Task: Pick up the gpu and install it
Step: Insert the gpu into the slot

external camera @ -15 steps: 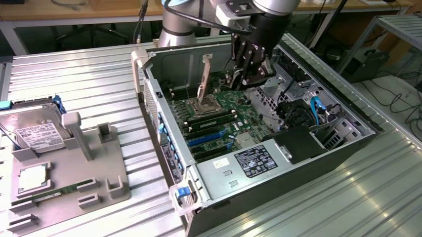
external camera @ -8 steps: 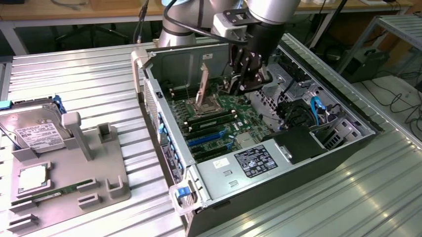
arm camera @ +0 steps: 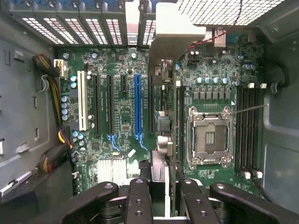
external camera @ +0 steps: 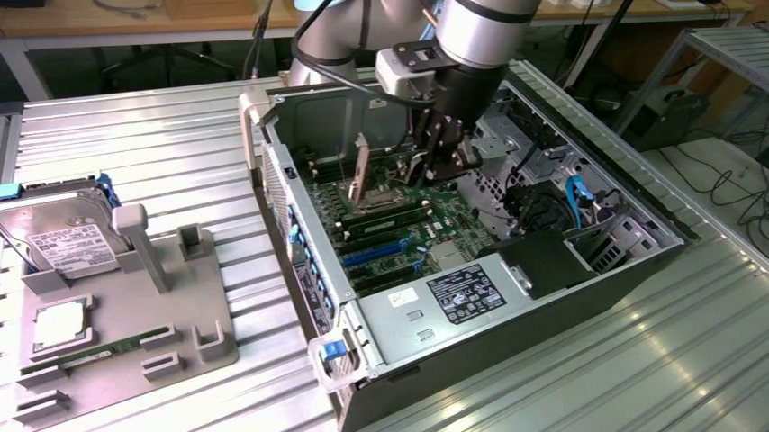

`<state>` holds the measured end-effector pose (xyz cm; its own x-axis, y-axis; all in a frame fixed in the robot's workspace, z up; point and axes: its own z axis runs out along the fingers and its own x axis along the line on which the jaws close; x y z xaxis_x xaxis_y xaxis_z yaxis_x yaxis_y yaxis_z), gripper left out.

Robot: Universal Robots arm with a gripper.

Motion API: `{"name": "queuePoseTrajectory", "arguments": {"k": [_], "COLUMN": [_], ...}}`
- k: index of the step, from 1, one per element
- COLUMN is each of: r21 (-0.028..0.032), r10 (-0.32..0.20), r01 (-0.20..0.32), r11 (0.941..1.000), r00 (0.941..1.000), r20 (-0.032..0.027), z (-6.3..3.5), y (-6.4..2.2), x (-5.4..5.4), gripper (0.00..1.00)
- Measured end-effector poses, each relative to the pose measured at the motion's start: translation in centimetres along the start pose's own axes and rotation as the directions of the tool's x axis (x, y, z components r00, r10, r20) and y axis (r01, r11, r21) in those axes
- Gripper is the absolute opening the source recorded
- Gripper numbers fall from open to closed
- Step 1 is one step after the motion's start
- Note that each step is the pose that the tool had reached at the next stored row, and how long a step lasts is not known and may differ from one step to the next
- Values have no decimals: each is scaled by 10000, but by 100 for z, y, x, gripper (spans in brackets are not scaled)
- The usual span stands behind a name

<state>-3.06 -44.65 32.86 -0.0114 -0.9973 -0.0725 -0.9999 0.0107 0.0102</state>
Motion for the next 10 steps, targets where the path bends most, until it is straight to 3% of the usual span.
{"name": "queuePoseTrajectory", "arguments": {"k": [2, 6, 10], "r21": [1, -1, 1], "r10": [0, 0, 0], "r01": [0, 0, 0], "r11": [10000, 10000, 10000], "r00": [10000, 10000, 9999], "r20": [1, -2, -117], "z": [39, 85, 105], "y": [46, 54, 53], "x": [1, 7, 16], "gripper": [28, 28, 28]}}
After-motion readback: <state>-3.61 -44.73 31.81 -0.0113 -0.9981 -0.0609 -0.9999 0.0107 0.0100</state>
